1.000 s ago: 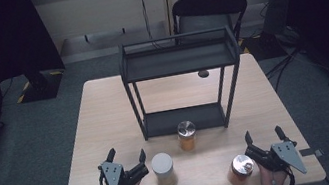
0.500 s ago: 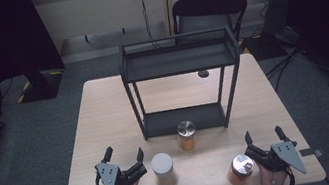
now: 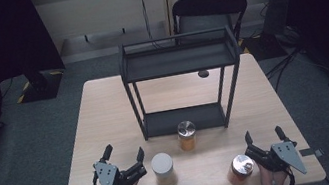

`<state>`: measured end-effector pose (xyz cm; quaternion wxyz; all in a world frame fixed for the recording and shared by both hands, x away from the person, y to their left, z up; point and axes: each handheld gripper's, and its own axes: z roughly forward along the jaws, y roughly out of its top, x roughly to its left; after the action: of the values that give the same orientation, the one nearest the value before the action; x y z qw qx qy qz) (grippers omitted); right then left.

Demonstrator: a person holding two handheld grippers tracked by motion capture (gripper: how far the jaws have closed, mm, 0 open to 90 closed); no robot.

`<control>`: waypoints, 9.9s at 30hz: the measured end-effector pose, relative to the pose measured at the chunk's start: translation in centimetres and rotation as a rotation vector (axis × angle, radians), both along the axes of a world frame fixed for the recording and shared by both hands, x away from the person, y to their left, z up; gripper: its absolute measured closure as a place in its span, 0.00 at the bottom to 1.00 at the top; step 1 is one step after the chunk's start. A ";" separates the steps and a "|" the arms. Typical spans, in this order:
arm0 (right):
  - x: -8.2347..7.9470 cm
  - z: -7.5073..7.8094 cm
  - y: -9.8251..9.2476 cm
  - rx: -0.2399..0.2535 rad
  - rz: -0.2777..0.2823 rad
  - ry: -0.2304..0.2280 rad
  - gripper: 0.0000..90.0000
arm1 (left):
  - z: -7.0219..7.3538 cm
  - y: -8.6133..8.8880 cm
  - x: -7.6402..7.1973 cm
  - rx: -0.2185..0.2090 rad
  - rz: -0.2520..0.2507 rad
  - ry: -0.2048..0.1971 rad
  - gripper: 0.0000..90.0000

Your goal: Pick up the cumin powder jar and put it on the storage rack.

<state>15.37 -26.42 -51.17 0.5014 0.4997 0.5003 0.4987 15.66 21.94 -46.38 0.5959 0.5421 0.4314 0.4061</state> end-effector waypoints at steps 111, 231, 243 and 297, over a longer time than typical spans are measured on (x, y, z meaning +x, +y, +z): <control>-0.1 -0.1 0.0 -0.006 0.005 -0.005 0.02 | 1.5 -1.6 -2.6 0.132 -0.332 -0.013 0.13; -0.1 -0.1 0.0 -0.011 0.007 -0.006 0.02 | 1.9 -1.9 -0.3 0.164 -0.317 0.117 0.38; -0.1 -0.1 0.0 -0.012 0.007 -0.007 0.02 | 2.6 -1.8 0.4 0.158 -0.299 0.105 0.38; -0.2 -0.1 0.0 -0.012 0.007 -0.008 0.02 | 3.2 -3.0 3.8 0.143 -0.210 0.137 0.38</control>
<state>15.18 -26.38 -51.31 0.5048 0.4929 0.5028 0.4994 19.49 18.89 -43.19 0.5640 0.6519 0.3818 0.3334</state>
